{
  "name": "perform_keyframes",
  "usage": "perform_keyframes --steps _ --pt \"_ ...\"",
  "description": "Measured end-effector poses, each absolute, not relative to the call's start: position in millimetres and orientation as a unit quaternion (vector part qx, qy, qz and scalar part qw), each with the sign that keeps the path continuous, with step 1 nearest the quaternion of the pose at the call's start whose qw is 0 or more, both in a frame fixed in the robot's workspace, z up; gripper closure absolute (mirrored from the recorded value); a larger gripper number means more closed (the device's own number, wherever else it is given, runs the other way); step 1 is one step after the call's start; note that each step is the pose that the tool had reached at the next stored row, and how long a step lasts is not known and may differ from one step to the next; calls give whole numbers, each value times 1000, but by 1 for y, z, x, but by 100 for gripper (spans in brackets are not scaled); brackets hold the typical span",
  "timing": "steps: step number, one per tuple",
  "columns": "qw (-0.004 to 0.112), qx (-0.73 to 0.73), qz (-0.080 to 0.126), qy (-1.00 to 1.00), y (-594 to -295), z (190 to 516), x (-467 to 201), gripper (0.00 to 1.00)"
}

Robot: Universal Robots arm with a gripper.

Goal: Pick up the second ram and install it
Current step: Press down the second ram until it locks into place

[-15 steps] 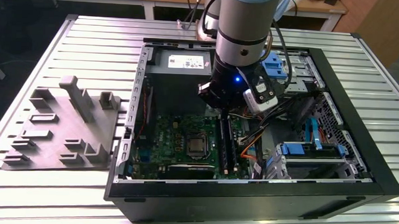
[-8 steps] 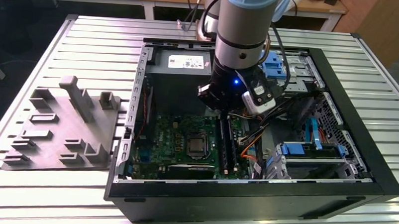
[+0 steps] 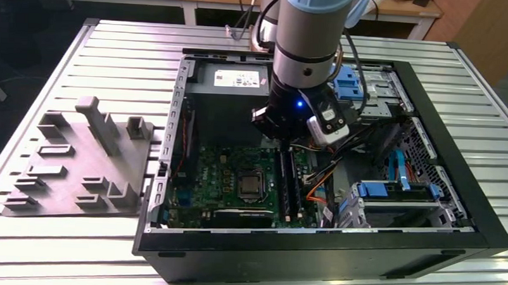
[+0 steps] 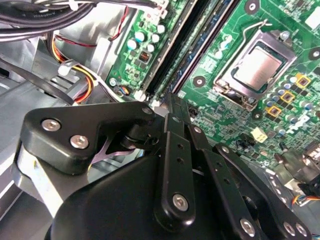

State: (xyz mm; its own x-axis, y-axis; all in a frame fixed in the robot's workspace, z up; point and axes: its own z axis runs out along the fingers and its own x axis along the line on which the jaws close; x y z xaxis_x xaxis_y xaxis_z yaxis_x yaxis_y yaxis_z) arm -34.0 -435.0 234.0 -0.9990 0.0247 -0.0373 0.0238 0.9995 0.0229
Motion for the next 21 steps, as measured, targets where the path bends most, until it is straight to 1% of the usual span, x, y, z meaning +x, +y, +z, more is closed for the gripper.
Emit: perform_keyframes --steps 12,21 --pt "19 12 12 1000 -427 221 -34 90" --pt "19 12 11 1000 -426 217 -34 90"
